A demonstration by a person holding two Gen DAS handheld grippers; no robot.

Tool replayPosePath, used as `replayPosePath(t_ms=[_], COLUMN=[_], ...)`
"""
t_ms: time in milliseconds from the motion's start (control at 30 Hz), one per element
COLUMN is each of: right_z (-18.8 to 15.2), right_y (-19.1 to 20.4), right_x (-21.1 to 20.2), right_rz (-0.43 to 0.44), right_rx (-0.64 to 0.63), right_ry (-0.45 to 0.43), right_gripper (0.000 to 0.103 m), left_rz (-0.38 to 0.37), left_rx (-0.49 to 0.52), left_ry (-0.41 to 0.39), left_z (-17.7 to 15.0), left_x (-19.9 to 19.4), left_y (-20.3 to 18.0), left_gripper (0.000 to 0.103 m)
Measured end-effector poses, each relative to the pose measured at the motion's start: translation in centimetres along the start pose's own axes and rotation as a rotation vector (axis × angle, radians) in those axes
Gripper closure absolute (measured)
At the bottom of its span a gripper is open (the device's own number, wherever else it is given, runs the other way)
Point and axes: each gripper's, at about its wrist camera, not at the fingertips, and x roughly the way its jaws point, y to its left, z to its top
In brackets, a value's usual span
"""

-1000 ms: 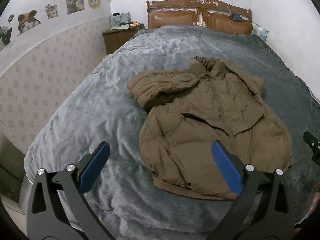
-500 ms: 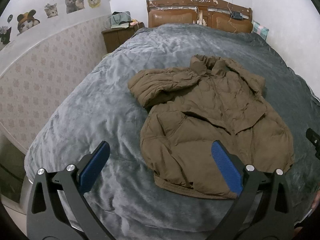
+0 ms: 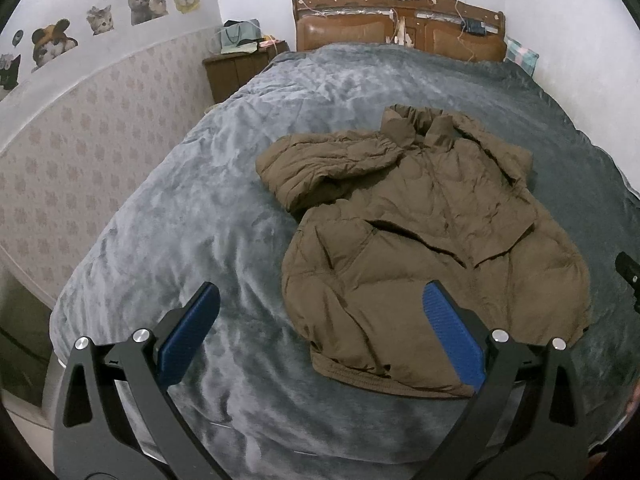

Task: Fold large clothes

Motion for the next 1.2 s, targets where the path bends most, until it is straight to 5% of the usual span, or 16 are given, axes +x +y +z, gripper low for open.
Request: replayPosePath(t_ms=[1200], right_z=[1.0], right_y=[-0.4], right_x=[1.1], right_rz=[-0.004], right_rx=[-0.022], right_ry=[0.001], right_gripper=[0.001], left_rz=[0.014], left_rx=[0.002], left_ry=[0.035], left_z=[1.2], left_x=[1.7], left_y=[0.0], left_gripper=[0.003])
